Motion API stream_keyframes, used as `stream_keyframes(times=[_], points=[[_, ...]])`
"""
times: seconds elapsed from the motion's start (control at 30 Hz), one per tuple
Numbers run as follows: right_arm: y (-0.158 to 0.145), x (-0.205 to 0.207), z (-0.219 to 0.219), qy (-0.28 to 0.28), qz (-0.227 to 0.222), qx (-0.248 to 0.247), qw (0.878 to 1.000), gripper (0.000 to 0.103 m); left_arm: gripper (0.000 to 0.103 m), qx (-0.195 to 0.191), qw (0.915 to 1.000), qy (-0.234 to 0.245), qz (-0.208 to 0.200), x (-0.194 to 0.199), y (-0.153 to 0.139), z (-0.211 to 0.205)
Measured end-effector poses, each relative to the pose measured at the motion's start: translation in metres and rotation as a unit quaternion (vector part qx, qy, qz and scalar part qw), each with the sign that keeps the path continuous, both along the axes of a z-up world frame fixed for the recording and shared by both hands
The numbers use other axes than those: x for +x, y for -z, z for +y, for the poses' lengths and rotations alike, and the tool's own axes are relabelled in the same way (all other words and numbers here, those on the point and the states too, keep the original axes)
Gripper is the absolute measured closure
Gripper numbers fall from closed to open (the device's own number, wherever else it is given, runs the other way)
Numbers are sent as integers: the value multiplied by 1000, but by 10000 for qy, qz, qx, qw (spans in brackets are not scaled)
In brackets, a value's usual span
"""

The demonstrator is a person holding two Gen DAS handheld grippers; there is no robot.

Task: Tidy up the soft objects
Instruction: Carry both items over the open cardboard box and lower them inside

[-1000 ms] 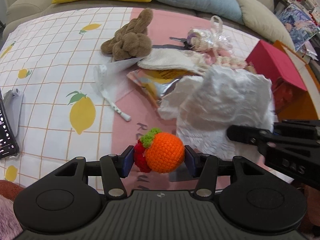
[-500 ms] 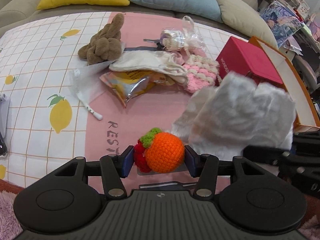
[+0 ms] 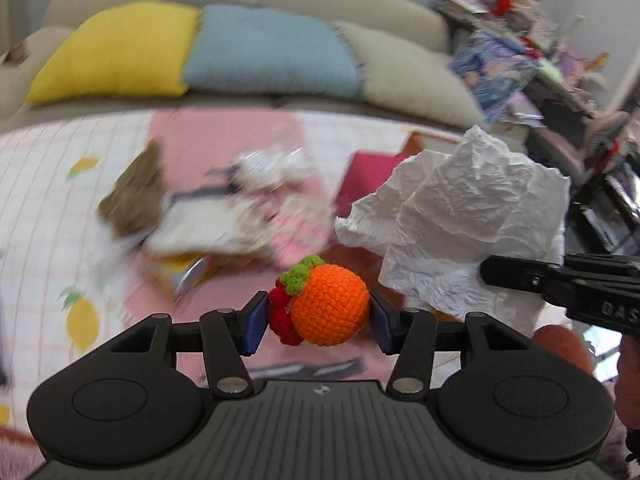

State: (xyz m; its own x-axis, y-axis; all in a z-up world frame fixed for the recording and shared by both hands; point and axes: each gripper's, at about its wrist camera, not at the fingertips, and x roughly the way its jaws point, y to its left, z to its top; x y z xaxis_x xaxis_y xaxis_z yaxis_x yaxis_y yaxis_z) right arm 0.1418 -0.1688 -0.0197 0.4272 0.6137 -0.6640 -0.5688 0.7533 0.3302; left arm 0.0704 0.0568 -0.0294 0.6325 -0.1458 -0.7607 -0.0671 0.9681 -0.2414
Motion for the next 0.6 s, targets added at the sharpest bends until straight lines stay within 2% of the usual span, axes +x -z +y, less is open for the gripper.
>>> stream_keyframes(times=[0.17, 0.37, 0.47, 0.6], points=[[-17, 22, -51, 804, 169, -98, 9966, 96, 43, 155, 9970, 689, -329, 32, -21, -39], [-14, 61, -111, 1491, 512, -472, 9864, 96, 43, 486, 9838, 1623, -584, 76, -33, -102], [2, 83, -124, 1545, 768, -724, 9823, 96, 43, 642, 9737, 2119, -542, 96, -30, -137], [36, 109, -121, 1330, 1024, -1414, 9756, 95, 43, 1138, 9521, 2810, -403, 118, -12, -189]])
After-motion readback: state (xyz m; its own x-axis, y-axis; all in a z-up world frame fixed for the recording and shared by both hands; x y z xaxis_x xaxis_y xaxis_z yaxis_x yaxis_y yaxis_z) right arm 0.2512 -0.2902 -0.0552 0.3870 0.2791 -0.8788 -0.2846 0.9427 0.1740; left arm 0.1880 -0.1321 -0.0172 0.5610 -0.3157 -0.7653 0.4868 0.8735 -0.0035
